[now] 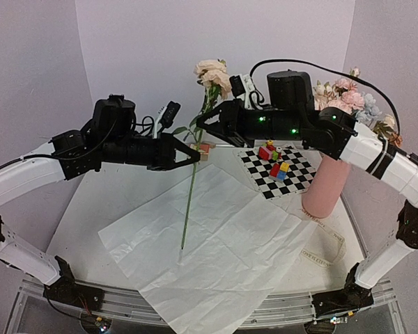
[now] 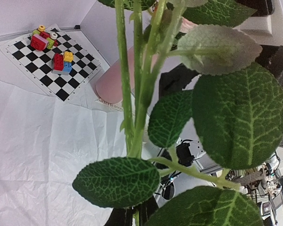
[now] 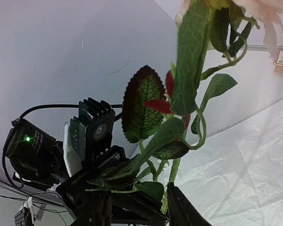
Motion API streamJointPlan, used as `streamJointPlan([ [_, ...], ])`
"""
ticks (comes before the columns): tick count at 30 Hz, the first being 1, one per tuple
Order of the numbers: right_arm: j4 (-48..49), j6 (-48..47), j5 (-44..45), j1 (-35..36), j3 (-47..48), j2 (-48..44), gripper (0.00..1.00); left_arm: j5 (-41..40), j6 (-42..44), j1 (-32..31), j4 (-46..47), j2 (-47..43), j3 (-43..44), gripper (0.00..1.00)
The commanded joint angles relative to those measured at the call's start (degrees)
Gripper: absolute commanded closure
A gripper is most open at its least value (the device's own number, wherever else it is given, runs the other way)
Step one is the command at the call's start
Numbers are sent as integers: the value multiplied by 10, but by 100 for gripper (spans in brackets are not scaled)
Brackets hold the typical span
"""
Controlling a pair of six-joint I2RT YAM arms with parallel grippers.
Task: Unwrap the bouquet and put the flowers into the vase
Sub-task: Pick up the fake flower from the wrapping paper.
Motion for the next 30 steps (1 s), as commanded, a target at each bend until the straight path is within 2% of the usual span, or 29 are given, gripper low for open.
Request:
streamJointPlan([
  [1,33,9,2,2,2,-5,59,23,21,1,39,-25,3,100],
  [20,73,45,-30,2,4,26,67,57,17,1,54,-44,-4,100],
  [21,76,47,-33,3,6,29,70,63,17,1,54,-42,-4,100],
  [24,79,50,-33,3,13,34,89,72,17,1,54,-37,-4,99],
  [25,80,48,-32,3,15,35,94,71,17,1,54,-38,-5,94],
  [26,80,44,-29,3,19,35,98,67,18,1,54,-39,-8,85],
  [29,78,9,-1,2,24,21,100,40,20,1,53,-49,-22,40],
  [30,75,-9,17,2,22,14,100,30,19,1,53,-55,-29,31],
])
